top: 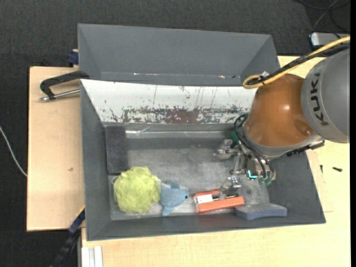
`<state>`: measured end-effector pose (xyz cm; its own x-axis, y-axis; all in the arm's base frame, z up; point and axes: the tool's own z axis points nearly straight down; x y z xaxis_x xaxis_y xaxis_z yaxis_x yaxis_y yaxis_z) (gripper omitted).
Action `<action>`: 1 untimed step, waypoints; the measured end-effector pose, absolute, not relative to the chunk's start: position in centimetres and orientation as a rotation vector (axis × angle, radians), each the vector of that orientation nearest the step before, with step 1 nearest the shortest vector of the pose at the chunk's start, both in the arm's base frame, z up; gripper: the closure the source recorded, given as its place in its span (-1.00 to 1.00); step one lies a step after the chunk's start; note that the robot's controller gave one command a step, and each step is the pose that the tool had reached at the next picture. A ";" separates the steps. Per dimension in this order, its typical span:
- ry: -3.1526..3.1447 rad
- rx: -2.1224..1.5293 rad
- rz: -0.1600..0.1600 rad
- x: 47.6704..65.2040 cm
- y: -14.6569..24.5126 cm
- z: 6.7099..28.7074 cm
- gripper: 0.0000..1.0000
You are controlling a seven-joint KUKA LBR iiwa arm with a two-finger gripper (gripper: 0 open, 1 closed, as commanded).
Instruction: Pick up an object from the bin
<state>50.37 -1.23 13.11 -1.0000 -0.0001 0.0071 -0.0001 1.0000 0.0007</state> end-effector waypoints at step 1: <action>-3.142 0.001 -0.001 50.6 -1.2 13.5 -1.00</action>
Offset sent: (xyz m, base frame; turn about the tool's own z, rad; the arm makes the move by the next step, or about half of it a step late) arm -0.0056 -0.0048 -0.0582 -0.4096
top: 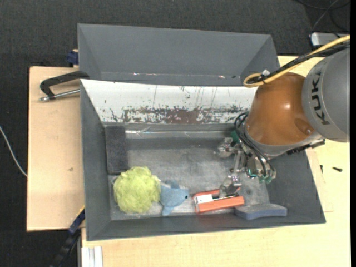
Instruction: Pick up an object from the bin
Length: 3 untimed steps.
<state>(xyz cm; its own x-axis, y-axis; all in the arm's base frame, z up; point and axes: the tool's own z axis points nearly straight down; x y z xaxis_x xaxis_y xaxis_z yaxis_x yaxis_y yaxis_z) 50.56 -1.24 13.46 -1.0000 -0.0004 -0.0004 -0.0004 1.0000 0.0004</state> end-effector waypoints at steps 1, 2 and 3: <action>3.083 -0.641 0.006 50.2 -1.3 8.7 1.00; 3.084 -0.641 0.006 50.2 -1.3 8.7 1.00; 2.777 -1.454 0.000 56.1 4.0 13.9 1.00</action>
Offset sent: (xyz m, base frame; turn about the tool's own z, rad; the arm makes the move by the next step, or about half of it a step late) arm 0.0000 0.0000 0.0000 0.0000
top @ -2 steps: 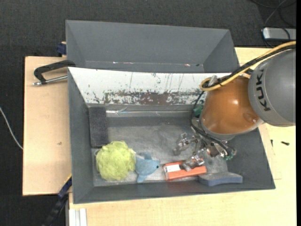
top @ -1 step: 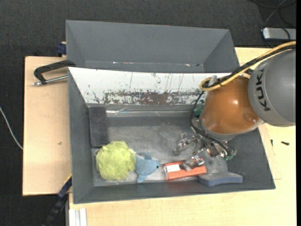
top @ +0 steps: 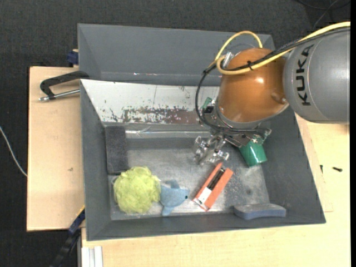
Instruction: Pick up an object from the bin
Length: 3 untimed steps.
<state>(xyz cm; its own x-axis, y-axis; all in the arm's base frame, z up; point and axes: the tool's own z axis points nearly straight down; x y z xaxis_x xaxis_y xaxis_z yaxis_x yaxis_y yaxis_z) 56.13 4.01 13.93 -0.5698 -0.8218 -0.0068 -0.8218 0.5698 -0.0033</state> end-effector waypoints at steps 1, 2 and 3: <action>2.778 -1.455 0.001 56.1 4.0 13.9 -1.00; 2.778 -1.455 0.001 56.1 4.0 13.9 -1.00; 2.664 -1.674 -0.015 53.9 0.9 8.8 1.00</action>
Offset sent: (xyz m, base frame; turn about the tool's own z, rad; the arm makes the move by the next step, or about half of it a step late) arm 0.0000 0.0000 0.0000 0.0000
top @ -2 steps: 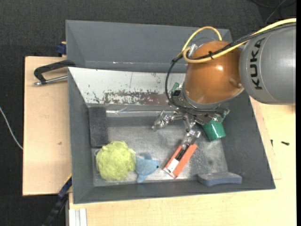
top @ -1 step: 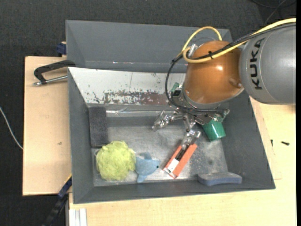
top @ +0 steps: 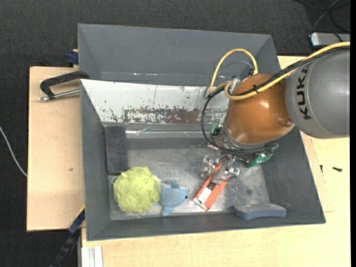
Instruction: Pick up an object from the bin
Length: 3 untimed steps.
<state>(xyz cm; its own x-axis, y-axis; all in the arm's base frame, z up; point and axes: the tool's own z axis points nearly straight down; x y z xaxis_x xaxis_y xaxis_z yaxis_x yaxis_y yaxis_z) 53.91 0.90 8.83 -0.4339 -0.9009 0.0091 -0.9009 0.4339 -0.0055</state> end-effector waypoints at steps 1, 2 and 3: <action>-2.656 1.669 0.015 53.9 0.9 8.8 1.00; -2.654 1.665 0.013 53.9 1.0 9.1 1.00; -2.654 1.665 0.013 53.9 1.0 9.1 1.00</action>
Offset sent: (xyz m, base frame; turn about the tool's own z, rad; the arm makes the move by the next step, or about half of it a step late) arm -0.0130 0.0128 0.1530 -0.0278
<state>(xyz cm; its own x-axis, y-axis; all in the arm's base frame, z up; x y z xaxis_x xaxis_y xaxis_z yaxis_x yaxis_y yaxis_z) 53.95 0.96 9.08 -0.4349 -0.9004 0.0117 -0.9005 0.4349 -0.0028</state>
